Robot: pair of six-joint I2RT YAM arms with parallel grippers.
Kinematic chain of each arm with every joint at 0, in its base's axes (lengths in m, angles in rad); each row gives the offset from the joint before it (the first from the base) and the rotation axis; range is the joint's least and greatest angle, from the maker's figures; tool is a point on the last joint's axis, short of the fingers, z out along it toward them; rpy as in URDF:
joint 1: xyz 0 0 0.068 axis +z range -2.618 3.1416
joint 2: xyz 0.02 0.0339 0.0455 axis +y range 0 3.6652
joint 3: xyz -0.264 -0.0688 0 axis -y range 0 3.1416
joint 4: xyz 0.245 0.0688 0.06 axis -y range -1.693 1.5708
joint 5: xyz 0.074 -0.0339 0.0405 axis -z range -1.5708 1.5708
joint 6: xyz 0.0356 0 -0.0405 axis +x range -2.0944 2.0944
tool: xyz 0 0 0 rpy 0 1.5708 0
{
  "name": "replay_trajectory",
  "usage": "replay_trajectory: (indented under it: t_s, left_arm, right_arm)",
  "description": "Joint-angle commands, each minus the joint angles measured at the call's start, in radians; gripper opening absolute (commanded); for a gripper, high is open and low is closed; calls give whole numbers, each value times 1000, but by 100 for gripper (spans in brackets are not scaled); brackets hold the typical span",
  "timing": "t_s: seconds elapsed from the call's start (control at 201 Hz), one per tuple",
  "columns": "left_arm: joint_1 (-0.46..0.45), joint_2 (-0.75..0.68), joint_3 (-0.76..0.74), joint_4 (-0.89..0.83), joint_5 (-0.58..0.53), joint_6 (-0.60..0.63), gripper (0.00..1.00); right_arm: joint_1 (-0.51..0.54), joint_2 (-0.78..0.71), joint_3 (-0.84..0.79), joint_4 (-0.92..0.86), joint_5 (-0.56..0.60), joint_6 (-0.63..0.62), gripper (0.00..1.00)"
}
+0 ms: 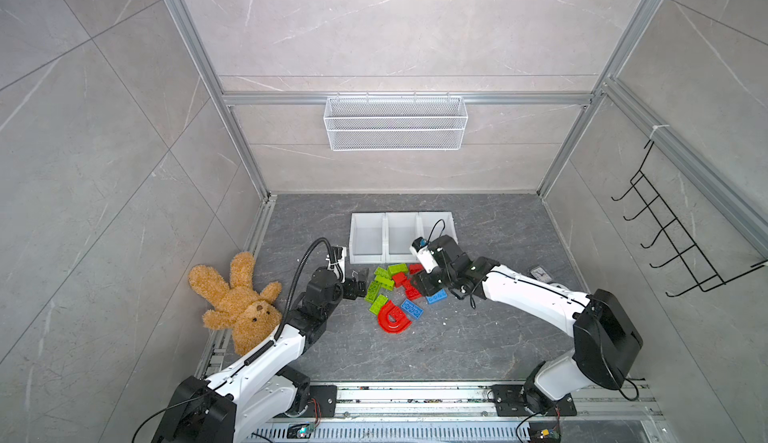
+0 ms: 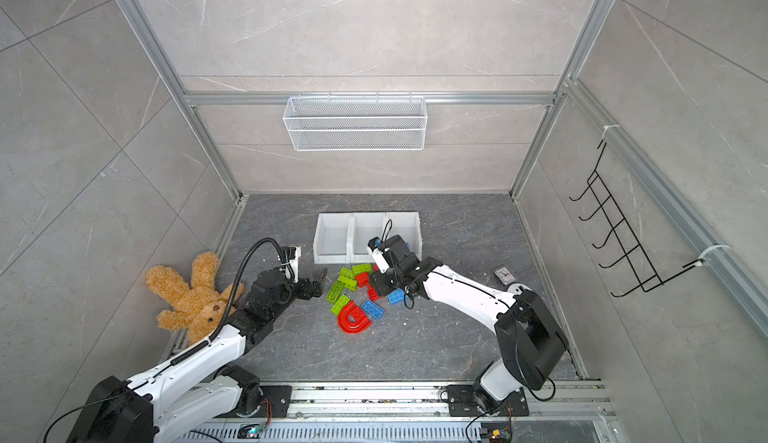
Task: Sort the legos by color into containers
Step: 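Return the right gripper to the pile and grasp another blue brick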
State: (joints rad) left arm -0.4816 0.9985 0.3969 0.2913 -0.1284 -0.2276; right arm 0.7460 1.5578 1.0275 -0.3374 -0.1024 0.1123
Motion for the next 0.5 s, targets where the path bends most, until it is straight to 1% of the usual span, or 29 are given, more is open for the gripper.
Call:
replay_trajectory:
  t_s: [0.0,0.189,0.498]
  left_arm:
    - [5,-21,-2,18,-7,14,100]
    - [5,-20,-3,16,-13,15,99]
    - [5,-8,2,19,-9,14,100]
  right_arm:
    - [33,7,-35,-41,-33,-38,56]
    - [78,53,-28,-58,0,-49,55]
    - [115,128,-1,-71,8,-71,55]
